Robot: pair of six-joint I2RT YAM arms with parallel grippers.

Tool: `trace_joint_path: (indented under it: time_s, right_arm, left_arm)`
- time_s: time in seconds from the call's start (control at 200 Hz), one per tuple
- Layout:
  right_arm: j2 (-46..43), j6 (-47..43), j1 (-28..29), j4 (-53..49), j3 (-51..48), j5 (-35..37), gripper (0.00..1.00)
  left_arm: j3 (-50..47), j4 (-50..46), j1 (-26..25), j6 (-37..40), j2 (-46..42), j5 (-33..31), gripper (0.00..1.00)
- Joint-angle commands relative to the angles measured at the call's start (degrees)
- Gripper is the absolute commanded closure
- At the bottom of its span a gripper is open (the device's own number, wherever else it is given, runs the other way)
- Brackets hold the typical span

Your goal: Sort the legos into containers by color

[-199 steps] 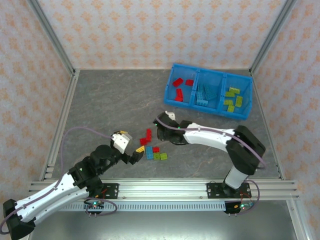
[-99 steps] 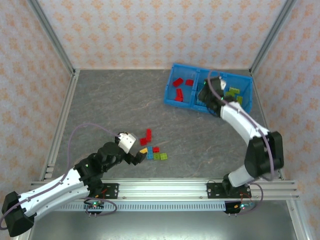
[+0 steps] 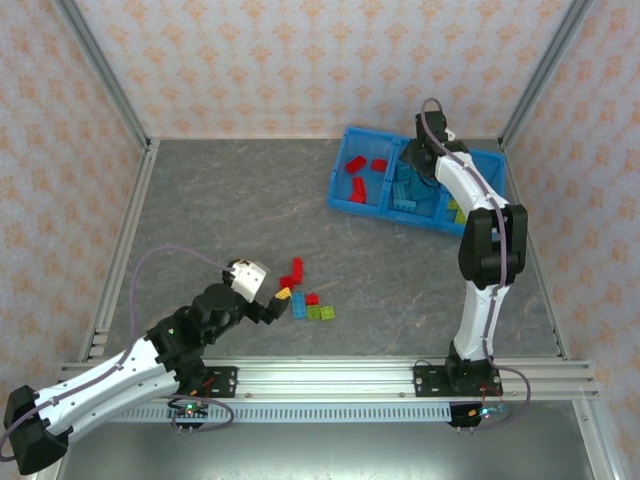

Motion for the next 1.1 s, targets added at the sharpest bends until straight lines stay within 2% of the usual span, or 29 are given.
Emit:
trace_joint_path:
  time_s: [0.0, 0.12, 0.27, 0.335, 0.5, 0.646, 0.756, 0.871, 0.946, 1.096]
  right_arm:
    - [-10.08, 0.94, 0.97, -2.24, -5.35, -2.07, 0.35]
    - [-21.32, -0.3, 5.72, 0.45, -16.72, -3.73, 0.33]
    - [-31.36, -0.6, 16.34, 3.26, -28.56, -5.99, 0.3]
    - [-32.31, 0.3, 22.49, 3.45, -31.06, -5.33, 0.29]
    - [-22.88, 3.65, 35.94, 0.22, -27.34, -6.85, 0.29]
    - [-12.8, 5.83, 43.27, -0.93, -21.21, -7.25, 0.24]
    - [-6.94, 8.07, 44.22, 0.19, -19.1, -7.72, 0.19]
    - [-2.56, 8.61, 44.31, 0.98, -17.67, -9.23, 0.19]
    - [-0.09, 8.66, 44.48, 1.36, -16.77, -10.25, 0.22]
    - [1.87, 9.59, 44.57, 0.93, -16.91, -7.19, 0.37]
  left_arm:
    - [0.76, 0.42, 0.59, -1.17, -0.09, -1.75, 0.0]
    - [1.29, 0.34, 0.61, -1.62, 1.32, -2.46, 0.0]
    - [2.03, -1.55, 0.61, -5.61, 2.8, -13.84, 0.0]
    - [1.65, -1.52, 0.7, -6.55, 2.4, -15.54, 0.0]
    - [0.8, -0.99, 0.67, -6.64, 1.24, -15.96, 0.0]
    - [0.63, -1.18, 0.76, -6.17, 0.16, -15.15, 0.0]
    - [0.72, -1.4, 0.85, -5.85, -0.29, -14.56, 0.0]
    - [0.72, -1.59, 0.9, -5.61, -0.55, -14.26, 0.0]
    - [0.72, -1.56, 0.92, -5.67, -0.45, -14.09, 0.0]
    - [0.93, -1.77, 0.85, -5.53, -0.24, -13.65, 0.0]
